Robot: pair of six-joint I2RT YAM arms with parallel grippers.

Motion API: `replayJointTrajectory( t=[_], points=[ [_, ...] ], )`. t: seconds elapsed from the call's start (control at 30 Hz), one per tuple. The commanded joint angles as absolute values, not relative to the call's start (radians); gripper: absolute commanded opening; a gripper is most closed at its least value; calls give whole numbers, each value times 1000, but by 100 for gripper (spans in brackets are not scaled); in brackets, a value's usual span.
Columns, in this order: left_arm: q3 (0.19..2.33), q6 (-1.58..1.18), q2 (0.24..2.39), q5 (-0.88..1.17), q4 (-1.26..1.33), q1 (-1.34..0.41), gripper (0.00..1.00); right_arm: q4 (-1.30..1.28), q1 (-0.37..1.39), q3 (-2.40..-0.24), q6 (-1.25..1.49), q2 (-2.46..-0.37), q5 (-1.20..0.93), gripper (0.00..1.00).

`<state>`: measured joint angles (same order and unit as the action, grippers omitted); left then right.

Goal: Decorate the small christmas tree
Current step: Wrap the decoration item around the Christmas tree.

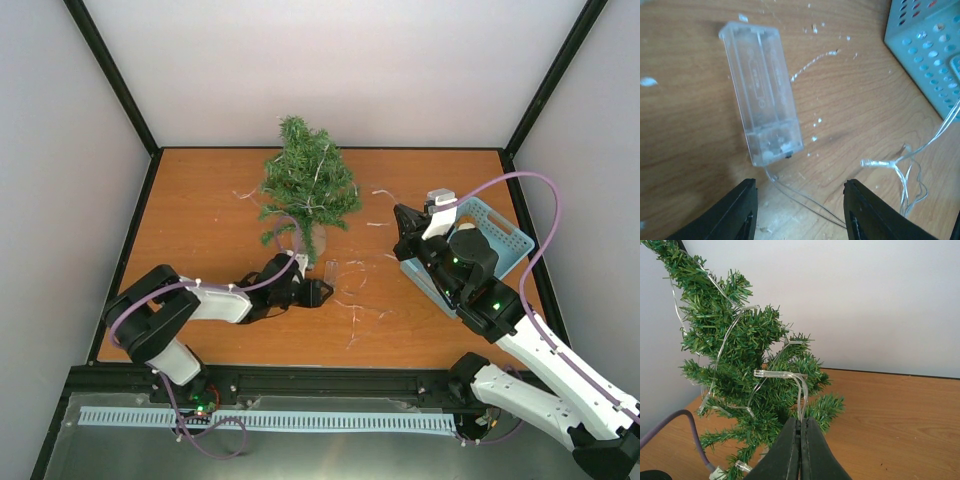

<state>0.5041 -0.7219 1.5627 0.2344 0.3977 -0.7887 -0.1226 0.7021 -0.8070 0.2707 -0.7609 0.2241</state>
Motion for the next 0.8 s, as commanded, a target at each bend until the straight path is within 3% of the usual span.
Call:
replayJointTrajectory(
  t=[0.0,0.07,0.27,0.67,0.7,0.77],
  points=[
    [539,-751,1594,276,407,-813,45,-103,703,-825,269,-762,227,3],
    [544,-739,1587,246,350,-817,41,-103,703,-824,268,-763,228,3],
    [539,-674,1536,127,184,-817,2,-96,703,-807,275,-760,228,3],
    [423,-760,1187,-201,-103,-814,1,-110,703,-796,272,-750,229,3],
    [408,-774,1162,-189,-103,-815,2,-112,703,-794,273,-750,227,3],
    [405,-776,1146,-158,-100,-815,19,-112,703,-790,275,-749,226,3]
  ],
)
